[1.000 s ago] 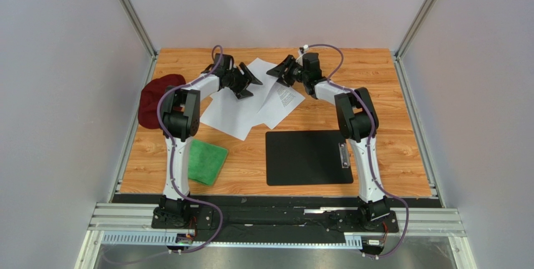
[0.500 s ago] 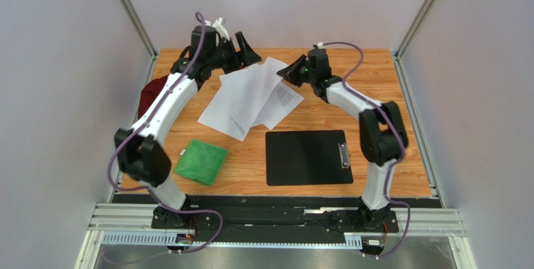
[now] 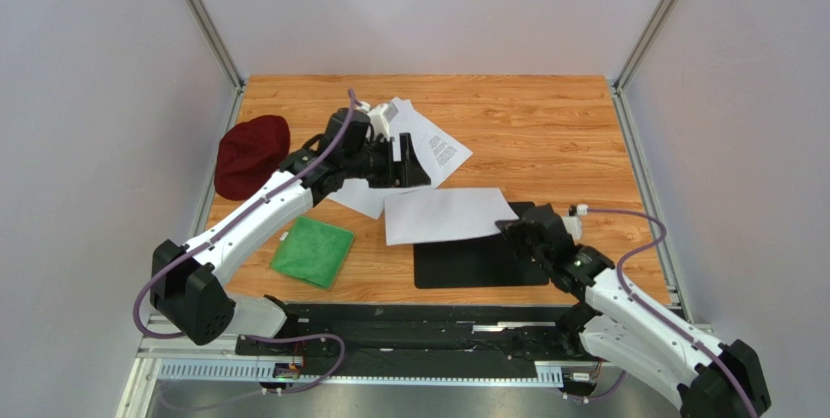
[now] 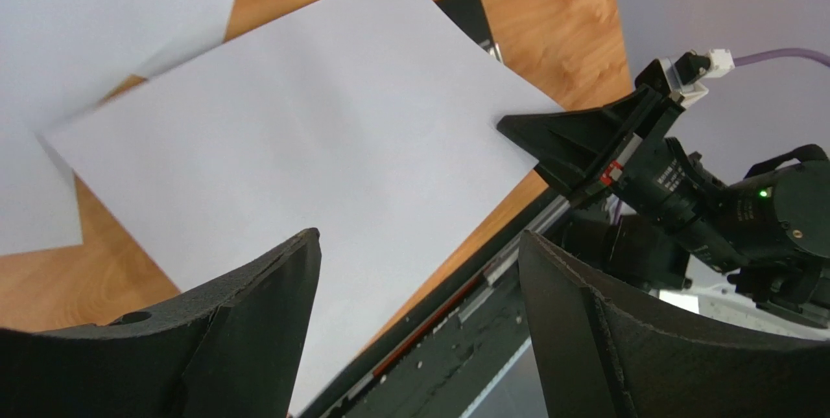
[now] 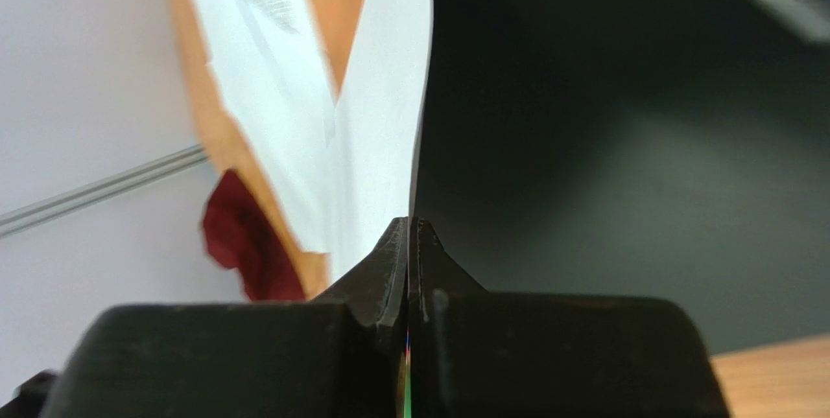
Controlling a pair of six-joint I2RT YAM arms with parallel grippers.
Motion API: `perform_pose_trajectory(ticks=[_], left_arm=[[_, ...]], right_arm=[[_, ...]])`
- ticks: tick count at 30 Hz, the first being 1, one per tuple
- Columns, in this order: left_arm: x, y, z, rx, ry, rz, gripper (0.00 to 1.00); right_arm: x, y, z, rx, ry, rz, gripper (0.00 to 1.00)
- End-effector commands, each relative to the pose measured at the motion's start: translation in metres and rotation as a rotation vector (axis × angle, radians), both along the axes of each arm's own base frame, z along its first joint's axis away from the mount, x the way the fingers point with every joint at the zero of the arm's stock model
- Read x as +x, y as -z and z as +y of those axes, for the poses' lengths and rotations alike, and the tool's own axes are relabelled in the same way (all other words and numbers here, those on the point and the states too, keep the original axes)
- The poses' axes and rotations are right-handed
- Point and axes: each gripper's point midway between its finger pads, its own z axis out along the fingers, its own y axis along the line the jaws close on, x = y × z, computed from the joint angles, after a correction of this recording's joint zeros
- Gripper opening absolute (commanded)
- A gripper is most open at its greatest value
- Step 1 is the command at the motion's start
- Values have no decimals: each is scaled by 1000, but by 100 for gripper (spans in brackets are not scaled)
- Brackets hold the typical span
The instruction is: Put the files into the folder
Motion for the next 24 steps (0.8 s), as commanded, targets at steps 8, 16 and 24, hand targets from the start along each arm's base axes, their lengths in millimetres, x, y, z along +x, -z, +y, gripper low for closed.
perform_pose_trajectory(ticks=[8,16,24], left_arm=[[-28,56,-2,171,-51,71,83],[-32,104,-7,237,-37,160,81],[-35,125,13,361,-35,155,86]], right_arm=[[-60,70,-54,-144,209,132,0],[-69,72,-50,-192,216,154,7],[-92,53,-21,-424,-232,157,85]])
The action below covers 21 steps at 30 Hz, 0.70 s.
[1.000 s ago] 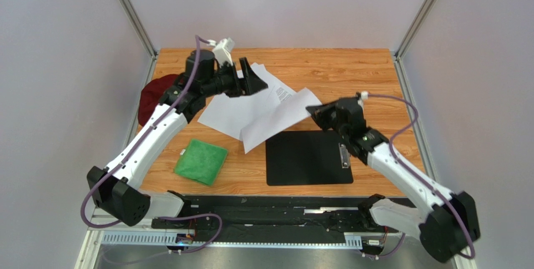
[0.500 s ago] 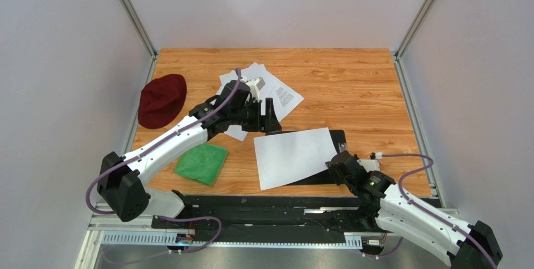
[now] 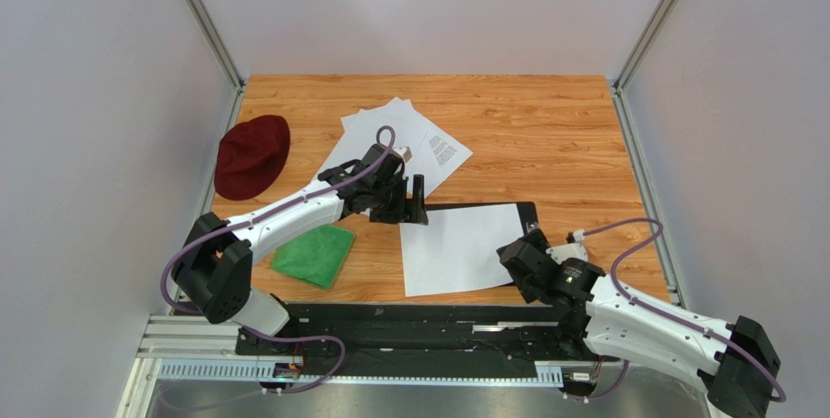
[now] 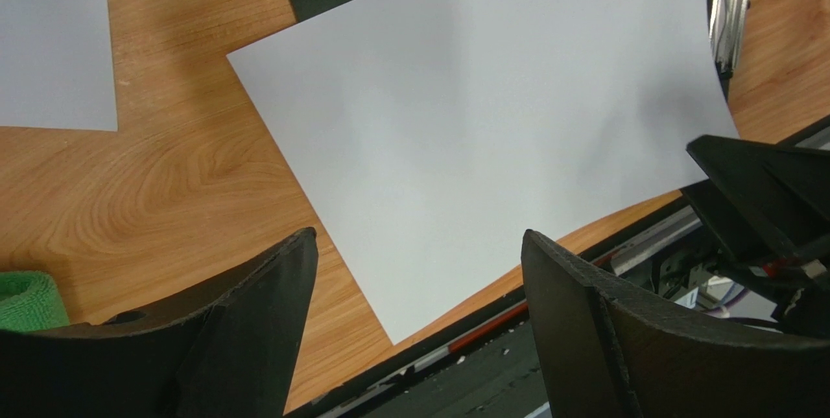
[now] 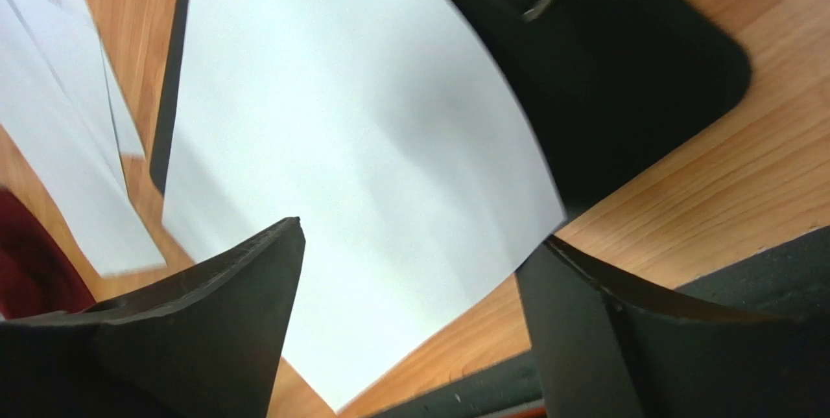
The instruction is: Put the files into the folder
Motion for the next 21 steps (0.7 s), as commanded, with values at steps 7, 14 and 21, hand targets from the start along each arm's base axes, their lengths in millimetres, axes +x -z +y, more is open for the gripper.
perform_pose_trajectory(ticks=[7,14,21], left_arm=[[-10,21,23,108,15,5,82],[-4,38,20,136,33,2,82],[4,60,16,137,-9,8,76]], right_arm=[[-43,-35,15,-276,-670,103,91],[-41,-35,7,-335,-697,51,91],[56,-29,-28,-216,-585,73,74]])
